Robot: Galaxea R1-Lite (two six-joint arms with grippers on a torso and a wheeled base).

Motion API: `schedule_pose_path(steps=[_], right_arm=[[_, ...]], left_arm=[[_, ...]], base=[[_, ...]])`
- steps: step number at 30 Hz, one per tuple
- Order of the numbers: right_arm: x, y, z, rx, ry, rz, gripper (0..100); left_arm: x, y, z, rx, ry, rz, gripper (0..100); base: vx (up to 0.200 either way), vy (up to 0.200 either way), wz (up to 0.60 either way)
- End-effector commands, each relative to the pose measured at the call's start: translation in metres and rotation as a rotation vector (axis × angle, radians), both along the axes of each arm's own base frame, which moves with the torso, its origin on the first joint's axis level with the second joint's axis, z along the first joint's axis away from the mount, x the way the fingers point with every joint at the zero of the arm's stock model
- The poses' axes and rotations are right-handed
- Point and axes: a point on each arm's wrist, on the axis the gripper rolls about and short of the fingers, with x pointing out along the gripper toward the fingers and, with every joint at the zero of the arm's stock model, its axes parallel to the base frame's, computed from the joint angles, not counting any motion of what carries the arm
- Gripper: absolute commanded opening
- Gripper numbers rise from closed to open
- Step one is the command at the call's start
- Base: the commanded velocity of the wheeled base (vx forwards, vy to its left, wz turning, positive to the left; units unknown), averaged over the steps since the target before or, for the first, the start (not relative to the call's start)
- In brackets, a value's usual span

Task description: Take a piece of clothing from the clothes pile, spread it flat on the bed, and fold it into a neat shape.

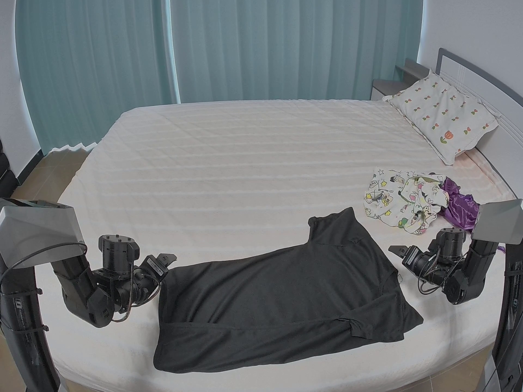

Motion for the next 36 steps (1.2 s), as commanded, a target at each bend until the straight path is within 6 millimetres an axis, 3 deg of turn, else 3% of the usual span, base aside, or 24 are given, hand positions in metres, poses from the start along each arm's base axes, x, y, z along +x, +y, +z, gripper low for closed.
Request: schedule_pose_path(steps=[1, 5, 9, 13, 27, 28, 36], right_arm=[[0.000, 0.001, -0.001, 0.001, 0.004, 0.003, 100], [0.000, 0.001, -0.002, 0.001, 0.007, 0.003, 100], [0.000, 0.001, -0.006, 0.001, 0.016, 0.003, 100], [0.001, 0.001, -0.007, 0.000, 0.016, 0.004, 100], [0.001, 0.008, -0.011, -0.001, 0.027, 0.021, 100], [0.001, 0.008, -0.011, -0.001, 0.025, 0.021, 100], [0.001, 0.008, -0.010, 0.000, 0.025, 0.021, 100]], left_arm=[[0.017, 0.001, -0.006, 0.086, -0.032, -0.023, 100], [0.036, 0.000, -0.016, 0.203, -0.062, -0.020, 100], [0.054, -0.006, -0.042, 0.291, -0.056, -0.055, 100], [0.053, -0.006, -0.054, 0.311, -0.027, -0.068, 100], [0.046, -0.005, -0.056, 0.306, -0.017, -0.077, 100], [0.046, -0.006, -0.057, 0.306, -0.016, -0.080, 0], [0.050, -0.003, -0.056, 0.307, -0.026, -0.064, 0]], base=[[0.000, 0.000, 0.00], [0.000, 0.000, 0.00], [0.000, 0.000, 0.00], [0.000, 0.000, 0.00], [0.000, 0.000, 0.00], [0.000, 0.000, 0.00], [0.000, 0.000, 0.00]])
